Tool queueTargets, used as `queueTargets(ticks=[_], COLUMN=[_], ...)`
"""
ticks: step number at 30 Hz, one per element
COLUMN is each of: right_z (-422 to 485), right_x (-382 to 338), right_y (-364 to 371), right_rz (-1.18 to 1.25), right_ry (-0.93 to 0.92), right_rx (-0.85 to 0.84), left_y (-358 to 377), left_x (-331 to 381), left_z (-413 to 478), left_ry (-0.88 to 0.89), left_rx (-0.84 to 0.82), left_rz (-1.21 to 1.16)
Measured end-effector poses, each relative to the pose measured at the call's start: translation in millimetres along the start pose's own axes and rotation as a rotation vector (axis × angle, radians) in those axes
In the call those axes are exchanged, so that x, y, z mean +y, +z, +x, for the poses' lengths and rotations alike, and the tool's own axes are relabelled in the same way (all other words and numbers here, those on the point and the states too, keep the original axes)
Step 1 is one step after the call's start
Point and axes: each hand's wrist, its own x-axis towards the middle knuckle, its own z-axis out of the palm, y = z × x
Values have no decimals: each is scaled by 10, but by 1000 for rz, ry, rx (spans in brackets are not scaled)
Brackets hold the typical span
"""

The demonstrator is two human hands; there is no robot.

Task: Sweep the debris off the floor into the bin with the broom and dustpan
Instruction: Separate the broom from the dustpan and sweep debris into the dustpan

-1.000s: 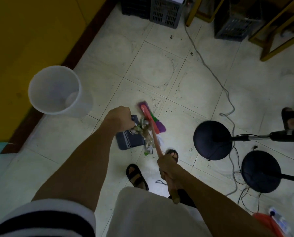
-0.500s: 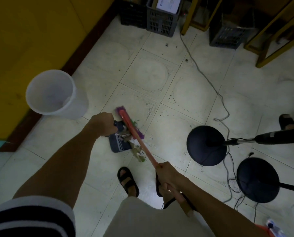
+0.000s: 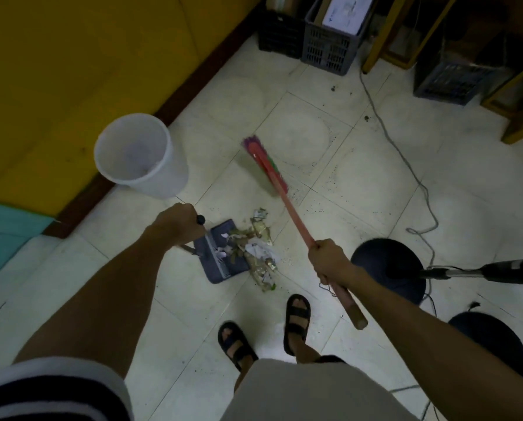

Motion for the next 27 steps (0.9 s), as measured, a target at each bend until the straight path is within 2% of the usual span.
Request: queueTargets(ticks=[3, 10, 13, 18, 22, 25, 27], right_z=[174, 484, 420, 183, -1, -113, -166], right_x=[-61, -142, -144, -303, -288, -226, -233], right_y=[127, 653, 993, 1317, 1490, 1505, 1411], right_rz=[-6, 61, -19, 41, 133, 176, 140], right_ry=[55, 295, 279, 333, 340, 283, 274], right_rx=[-5, -105, -166, -230, -345, -273, -288], left_y=[40, -69, -88, -137, -172, -165, -160], left_x=[-152, -590, -538, -523, -487, -473, -464], left_z=[38, 278, 309, 318, 283, 258, 238], left_ry=[-21, -33, 6, 31, 52, 61, 59], left_rx=[-23, 45, 33, 17, 17, 18, 12], left_rz=[-39, -89, -100, -118, -126, -116, -108])
